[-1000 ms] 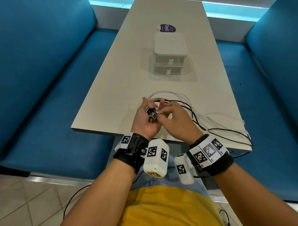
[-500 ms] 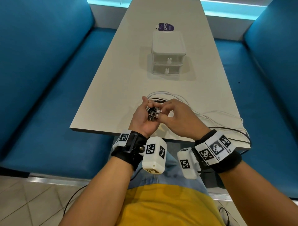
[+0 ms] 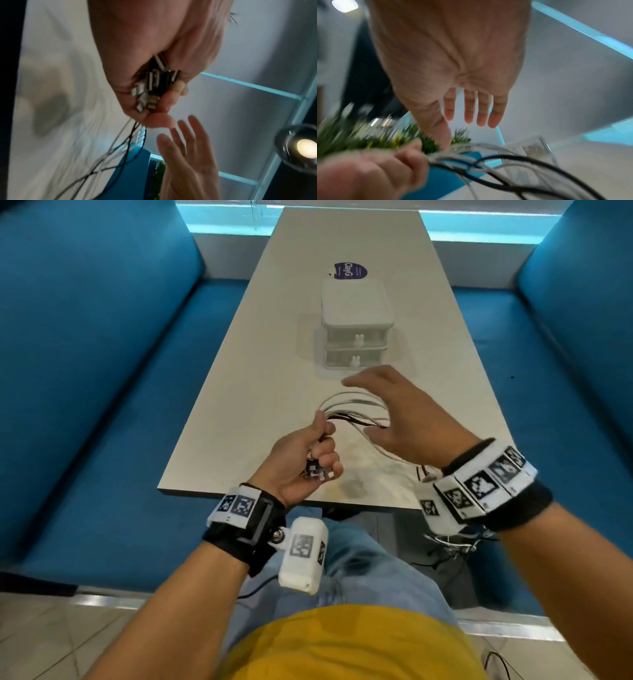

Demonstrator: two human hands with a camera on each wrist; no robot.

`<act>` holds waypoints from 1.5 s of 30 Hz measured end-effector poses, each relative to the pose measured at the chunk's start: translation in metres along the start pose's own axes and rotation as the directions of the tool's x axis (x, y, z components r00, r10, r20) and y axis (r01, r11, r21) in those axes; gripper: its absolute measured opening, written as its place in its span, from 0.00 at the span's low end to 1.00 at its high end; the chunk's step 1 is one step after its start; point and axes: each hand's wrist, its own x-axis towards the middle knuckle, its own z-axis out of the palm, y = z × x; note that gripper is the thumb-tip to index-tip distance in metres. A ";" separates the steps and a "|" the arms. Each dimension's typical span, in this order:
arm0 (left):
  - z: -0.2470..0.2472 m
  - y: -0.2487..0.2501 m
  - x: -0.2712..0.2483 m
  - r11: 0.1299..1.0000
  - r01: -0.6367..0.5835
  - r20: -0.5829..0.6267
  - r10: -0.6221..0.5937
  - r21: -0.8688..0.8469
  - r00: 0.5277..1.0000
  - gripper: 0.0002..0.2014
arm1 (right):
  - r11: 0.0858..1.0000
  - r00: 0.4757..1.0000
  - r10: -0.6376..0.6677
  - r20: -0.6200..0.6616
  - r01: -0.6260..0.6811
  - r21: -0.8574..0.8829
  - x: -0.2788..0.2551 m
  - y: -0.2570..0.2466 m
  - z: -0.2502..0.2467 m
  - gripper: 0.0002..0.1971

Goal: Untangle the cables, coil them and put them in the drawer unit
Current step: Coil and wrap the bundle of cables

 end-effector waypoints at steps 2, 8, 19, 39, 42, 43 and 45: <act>0.005 0.006 -0.007 0.983 0.025 0.036 -0.032 0.181 0.999 0.14 | 0.976 0.986 -0.063 0.157 0.093 -0.198 0.017 -0.004 0.007 0.37; 0.001 0.018 -0.018 0.869 -0.028 0.043 0.008 0.494 0.999 0.08 | 0.978 0.889 -0.079 0.452 0.157 -0.139 0.041 -0.011 0.004 0.06; 0.005 0.037 -0.012 0.628 0.062 -0.003 -0.096 0.776 0.995 0.17 | 0.994 0.876 -0.035 0.481 0.080 -0.073 0.052 -0.008 -0.029 0.16; 0.007 0.026 -0.001 0.542 -0.011 0.003 0.016 0.840 1.000 0.09 | 0.991 0.886 0.118 0.448 -0.133 0.003 0.046 -0.002 -0.041 0.17; 0.005 0.026 0.000 0.524 0.000 0.008 -0.013 0.852 1.000 0.13 | 0.986 0.872 0.151 0.465 -0.163 -0.014 0.041 -0.002 -0.038 0.27; 0.004 0.027 0.000 0.515 -0.003 0.013 -0.015 0.857 1.000 0.14 | 0.983 0.872 0.167 0.461 -0.181 -0.015 0.039 -0.004 -0.038 0.28; 0.003 0.029 0.001 0.493 -0.028 0.035 -0.006 0.869 0.999 0.12 | 0.978 0.885 0.181 0.429 -0.208 0.018 0.035 -0.008 -0.035 0.27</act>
